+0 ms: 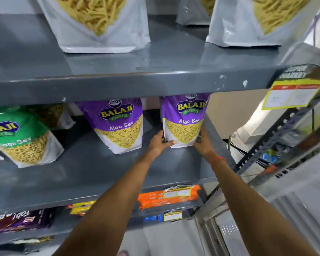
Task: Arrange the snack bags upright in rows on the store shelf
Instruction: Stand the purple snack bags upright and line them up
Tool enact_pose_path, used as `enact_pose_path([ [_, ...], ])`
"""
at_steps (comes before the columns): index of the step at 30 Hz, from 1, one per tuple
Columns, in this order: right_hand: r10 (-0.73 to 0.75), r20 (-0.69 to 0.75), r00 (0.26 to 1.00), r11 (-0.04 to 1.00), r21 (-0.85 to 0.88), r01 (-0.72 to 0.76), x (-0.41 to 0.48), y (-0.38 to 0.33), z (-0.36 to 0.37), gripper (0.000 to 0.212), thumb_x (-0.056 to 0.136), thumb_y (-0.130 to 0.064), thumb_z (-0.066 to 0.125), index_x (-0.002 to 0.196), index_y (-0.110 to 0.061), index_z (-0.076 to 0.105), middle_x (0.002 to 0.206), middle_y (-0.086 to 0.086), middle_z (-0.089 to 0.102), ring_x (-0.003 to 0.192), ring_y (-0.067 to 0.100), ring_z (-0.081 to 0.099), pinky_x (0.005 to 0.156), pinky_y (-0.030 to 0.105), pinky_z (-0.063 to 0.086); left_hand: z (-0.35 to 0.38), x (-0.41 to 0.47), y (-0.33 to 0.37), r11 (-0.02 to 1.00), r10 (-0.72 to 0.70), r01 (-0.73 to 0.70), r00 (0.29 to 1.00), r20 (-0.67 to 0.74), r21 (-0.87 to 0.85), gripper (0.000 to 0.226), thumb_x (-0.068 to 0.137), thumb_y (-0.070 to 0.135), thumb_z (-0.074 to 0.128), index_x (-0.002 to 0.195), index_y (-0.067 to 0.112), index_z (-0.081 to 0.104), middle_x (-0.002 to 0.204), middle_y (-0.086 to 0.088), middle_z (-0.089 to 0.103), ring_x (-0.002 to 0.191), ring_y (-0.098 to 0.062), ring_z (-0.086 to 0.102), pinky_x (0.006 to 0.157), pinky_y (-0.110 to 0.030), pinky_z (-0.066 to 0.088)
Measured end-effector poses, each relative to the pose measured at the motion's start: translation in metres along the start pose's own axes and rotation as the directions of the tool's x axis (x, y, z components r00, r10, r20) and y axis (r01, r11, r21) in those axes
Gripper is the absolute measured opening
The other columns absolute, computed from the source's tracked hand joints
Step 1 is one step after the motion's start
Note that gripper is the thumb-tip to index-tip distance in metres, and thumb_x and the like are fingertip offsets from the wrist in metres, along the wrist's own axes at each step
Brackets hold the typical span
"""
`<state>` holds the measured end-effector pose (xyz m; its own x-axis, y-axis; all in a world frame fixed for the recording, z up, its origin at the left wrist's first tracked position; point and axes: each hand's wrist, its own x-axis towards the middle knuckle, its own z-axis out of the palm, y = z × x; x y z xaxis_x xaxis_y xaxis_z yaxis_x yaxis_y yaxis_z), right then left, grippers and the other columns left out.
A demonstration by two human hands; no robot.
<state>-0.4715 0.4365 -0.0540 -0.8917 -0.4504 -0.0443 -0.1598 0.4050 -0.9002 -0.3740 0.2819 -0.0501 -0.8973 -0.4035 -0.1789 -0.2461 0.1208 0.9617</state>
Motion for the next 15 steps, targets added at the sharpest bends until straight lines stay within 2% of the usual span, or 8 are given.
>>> enact_pose_path([
  [2,-0.023,0.011,1.000,1.000,0.012,0.023,-0.006,0.001,-0.004,0.063,0.084,0.012,0.050,0.139,-0.001,0.023,0.144,0.023,0.039,0.133,0.039,0.039,0.110,0.059,0.032,0.006,-0.007,-0.005,1.000,0.011,-0.011,0.999,-0.050,-0.001,0.052,0.075,0.004,0.073,0.123,0.000,0.051,0.126,-0.020,0.061,0.114,-0.033,0.059,0.103,-0.049,0.045],
  [4,-0.034,0.009,0.999,0.999,0.019,0.033,-0.019,0.002,-0.010,0.063,0.084,0.011,0.053,0.139,0.000,0.024,0.144,0.023,0.039,0.134,0.037,0.038,0.111,0.057,0.031,0.016,-0.020,-0.009,0.998,0.024,-0.018,0.995,-0.101,0.054,0.049,0.074,0.012,0.076,0.117,0.003,0.055,0.119,-0.018,0.066,0.108,-0.032,0.063,0.097,-0.048,0.050],
  [7,-0.021,0.016,1.000,1.000,0.008,0.021,-0.048,0.007,-0.019,0.058,0.084,0.005,0.057,0.135,0.000,0.029,0.140,0.023,0.044,0.130,0.036,0.043,0.109,0.056,0.035,0.035,-0.049,-0.019,0.991,0.042,-0.023,0.990,-0.138,0.135,0.048,0.072,0.022,0.078,0.112,0.006,0.057,0.109,-0.013,0.071,0.097,-0.029,0.066,0.085,-0.040,0.053],
  [9,-0.012,-0.008,1.000,1.000,-0.019,0.012,-0.070,0.012,-0.026,0.050,0.085,0.003,0.058,0.130,0.002,0.036,0.133,0.024,0.051,0.123,0.036,0.049,0.103,0.051,0.042,0.047,-0.070,-0.026,0.990,0.067,-0.050,0.989,-0.129,0.135,0.046,0.071,0.023,0.078,0.111,0.011,0.058,0.104,-0.003,0.071,0.086,-0.015,0.068,0.080,-0.023,0.054],
  [11,-0.006,-0.042,0.999,0.999,-0.036,0.005,-0.088,0.014,-0.033,0.040,0.084,0.003,0.057,0.121,0.004,0.043,0.120,0.026,0.059,0.113,0.037,0.056,0.092,0.047,0.047,0.055,-0.086,-0.030,0.987,0.102,-0.086,0.988,-0.118,0.135,0.043,0.070,0.023,0.078,0.109,0.016,0.060,0.097,0.007,0.068,0.076,0.004,0.062,0.065,0.000,0.047],
  [12,-0.001,-0.048,0.999,0.999,-0.036,0.000,-0.096,0.014,-0.036,0.038,0.084,0.003,0.058,0.120,0.004,0.044,0.117,0.026,0.060,0.110,0.036,0.057,0.090,0.047,0.048,0.058,-0.091,-0.031,0.985,0.113,-0.097,0.987,-0.112,0.139,0.042,0.071,0.023,0.078,0.109,0.017,0.060,0.096,0.008,0.067,0.075,0.006,0.061,0.063,0.002,0.044],
  [13,0.003,-0.049,0.999,1.000,-0.027,-0.004,-0.102,0.013,-0.038,0.038,0.084,0.003,0.058,0.120,0.004,0.044,0.118,0.025,0.059,0.111,0.035,0.056,0.090,0.045,0.048,0.061,-0.095,-0.031,0.984,0.119,-0.103,0.987,-0.104,0.144,0.043,0.071,0.024,0.077,0.109,0.017,0.060,0.097,0.007,0.068,0.077,0.003,0.062,0.065,-0.002,0.046],
  [15,0.007,-0.048,0.999,1.000,-0.004,-0.008,-0.112,0.010,-0.040,0.041,0.085,0.004,0.057,0.124,0.003,0.042,0.123,0.023,0.057,0.115,0.033,0.053,0.092,0.039,0.045,0.064,-0.100,-0.031,0.985,0.113,-0.099,0.989,-0.091,0.144,0.044,0.072,0.024,0.076,0.112,0.016,0.059,0.103,0.002,0.070,0.085,-0.006,0.064,0.075,-0.017,0.050],
])
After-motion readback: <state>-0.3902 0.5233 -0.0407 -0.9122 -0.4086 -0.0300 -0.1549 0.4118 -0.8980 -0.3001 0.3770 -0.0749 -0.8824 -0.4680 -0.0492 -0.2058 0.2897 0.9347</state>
